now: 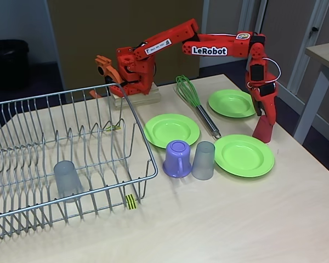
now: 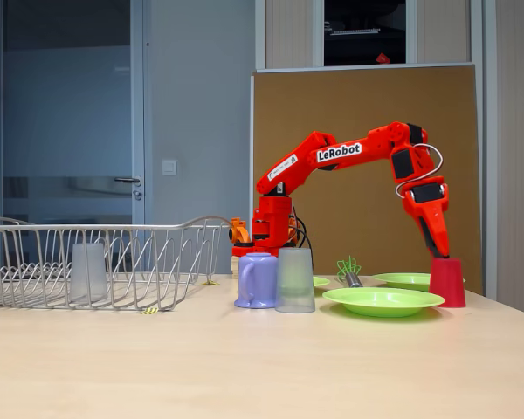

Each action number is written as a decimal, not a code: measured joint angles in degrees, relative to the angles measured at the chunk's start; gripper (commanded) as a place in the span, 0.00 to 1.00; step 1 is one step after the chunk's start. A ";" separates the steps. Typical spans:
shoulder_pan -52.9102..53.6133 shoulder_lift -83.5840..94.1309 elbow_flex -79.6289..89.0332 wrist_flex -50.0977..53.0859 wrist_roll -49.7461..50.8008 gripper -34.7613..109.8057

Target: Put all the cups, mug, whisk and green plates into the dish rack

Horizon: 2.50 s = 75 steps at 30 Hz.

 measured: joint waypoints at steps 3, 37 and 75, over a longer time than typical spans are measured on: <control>-0.09 -0.88 -0.97 0.00 0.00 0.45; 1.76 3.60 -11.25 9.84 -4.83 0.24; 74.18 38.23 43.24 -3.43 -76.55 0.24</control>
